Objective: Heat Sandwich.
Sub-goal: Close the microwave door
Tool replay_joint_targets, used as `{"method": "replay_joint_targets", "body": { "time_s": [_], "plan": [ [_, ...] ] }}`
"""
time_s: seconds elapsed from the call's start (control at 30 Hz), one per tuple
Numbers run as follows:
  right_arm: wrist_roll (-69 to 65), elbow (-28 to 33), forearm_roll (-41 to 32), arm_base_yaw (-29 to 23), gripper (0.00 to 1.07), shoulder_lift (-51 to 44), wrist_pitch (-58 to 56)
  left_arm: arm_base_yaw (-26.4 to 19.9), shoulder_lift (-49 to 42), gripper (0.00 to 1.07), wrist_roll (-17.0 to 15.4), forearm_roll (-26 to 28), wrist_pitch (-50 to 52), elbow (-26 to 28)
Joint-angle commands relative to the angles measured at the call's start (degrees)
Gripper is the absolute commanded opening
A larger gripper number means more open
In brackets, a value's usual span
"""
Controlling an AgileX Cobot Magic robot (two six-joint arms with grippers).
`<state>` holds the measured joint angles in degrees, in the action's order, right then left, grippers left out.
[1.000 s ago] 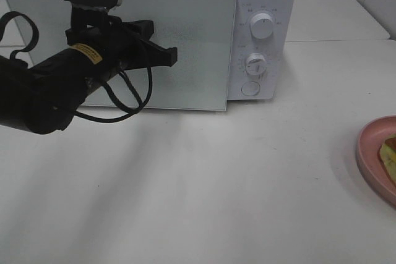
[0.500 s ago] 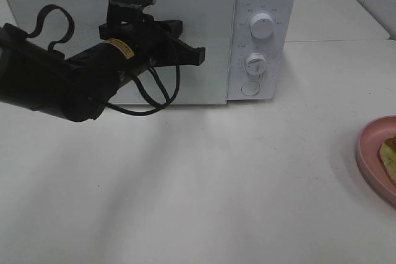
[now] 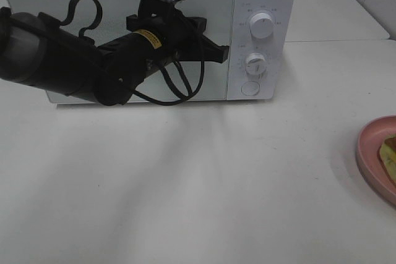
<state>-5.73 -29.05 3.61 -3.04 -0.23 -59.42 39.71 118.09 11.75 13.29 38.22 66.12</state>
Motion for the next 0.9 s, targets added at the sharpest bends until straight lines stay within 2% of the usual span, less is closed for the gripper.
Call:
{"method": "replay_joint_targets", "body": {
  "time_s": [0.03,0.53,0.73,0.9],
  "plan": [
    [0.63,0.06,-0.06,0.46,0.76,-1.49,0.00,-2.12,0.34,0.00,0.06,7.05,3.44,1.89],
    [0.63,0.06,-0.06,0.46,0.76,-1.49,0.00,-2.12,-0.52,0.00,0.06,7.05,0.74,1.55],
    [0.63,0.06,-0.06,0.46,0.76,-1.49,0.00,-2.12,-4.41,0.00,0.06,7.10,0.34,-3.61],
    [0.63,0.06,-0.06,0.46,0.76,-1.49,0.00,-2.12,-9.40,0.00,-0.34,7.10,-4.13,-9.57]
  ]
}}
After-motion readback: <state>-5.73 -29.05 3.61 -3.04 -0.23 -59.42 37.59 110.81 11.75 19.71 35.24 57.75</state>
